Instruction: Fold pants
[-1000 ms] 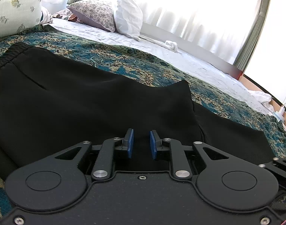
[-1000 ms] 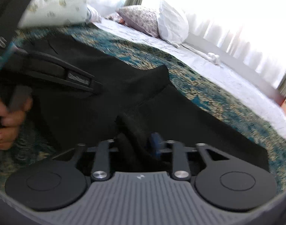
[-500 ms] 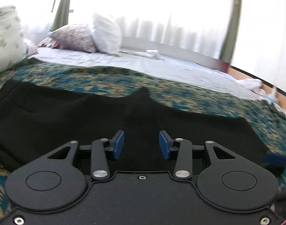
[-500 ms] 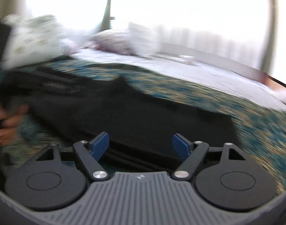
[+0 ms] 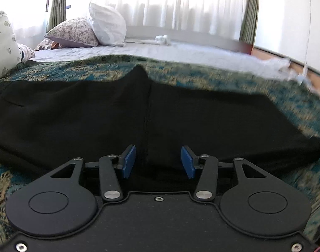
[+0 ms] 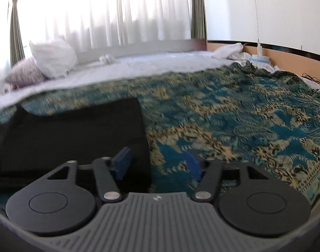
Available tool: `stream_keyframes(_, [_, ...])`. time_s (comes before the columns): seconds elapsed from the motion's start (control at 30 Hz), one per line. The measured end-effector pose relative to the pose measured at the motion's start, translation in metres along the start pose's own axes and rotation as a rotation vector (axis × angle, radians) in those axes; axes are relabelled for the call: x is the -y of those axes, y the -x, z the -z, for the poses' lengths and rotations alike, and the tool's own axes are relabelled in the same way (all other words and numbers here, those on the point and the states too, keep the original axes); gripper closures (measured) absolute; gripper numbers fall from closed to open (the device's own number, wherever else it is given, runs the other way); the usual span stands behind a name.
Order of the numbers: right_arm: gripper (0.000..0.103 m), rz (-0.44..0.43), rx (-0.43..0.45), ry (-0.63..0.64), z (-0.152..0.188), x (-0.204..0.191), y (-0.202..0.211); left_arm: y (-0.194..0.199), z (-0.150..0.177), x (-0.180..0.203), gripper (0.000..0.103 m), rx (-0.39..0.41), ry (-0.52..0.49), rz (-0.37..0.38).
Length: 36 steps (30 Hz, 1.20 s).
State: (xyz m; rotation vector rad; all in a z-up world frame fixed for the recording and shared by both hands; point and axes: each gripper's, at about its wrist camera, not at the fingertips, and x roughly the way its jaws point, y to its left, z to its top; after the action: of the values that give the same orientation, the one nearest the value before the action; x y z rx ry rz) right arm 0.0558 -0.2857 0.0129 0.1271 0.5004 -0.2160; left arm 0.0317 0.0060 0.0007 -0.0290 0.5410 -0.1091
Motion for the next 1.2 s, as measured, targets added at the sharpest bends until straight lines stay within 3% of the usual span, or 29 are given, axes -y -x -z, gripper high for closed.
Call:
stream_keyframes(0.23, [0.040,0.068,0.018,0.232,0.018,-0.029,-0.005,0.000,0.006,0.005,0.056,0.017,-0.031,-0.017])
stream_keyframes(0.5, [0.035,0.055,0.027,0.258,0.015,-0.028,-0.002,0.001,0.010,0.005,0.056,0.042,-0.041,-0.023])
stream_keyframes(0.67, [0.031,-0.003,0.065,0.208,0.006,-0.026,0.013,0.008,0.006,-0.002,0.054,0.028,0.000,0.001])
stream_keyframes(0.9, [0.028,-0.049,0.121,0.271,-0.003,-0.053,0.024,0.031,0.004,-0.029,0.050,0.048,0.070,0.022])
stream_keyframes(1.0, [0.027,-0.085,0.126,0.291,-0.004,-0.073,0.024,0.039,0.001,-0.046,0.043,0.064,0.105,0.007])
stream_keyframes(1.07, [0.027,-0.116,0.128,0.298,-0.006,-0.090,0.023,0.042,-0.002,-0.059,0.031,0.073,0.133,-0.006])
stream_keyframes(1.2, [0.025,-0.187,0.130,0.301,-0.009,-0.132,0.022,0.041,-0.007,-0.084,0.022,0.078,0.174,-0.045])
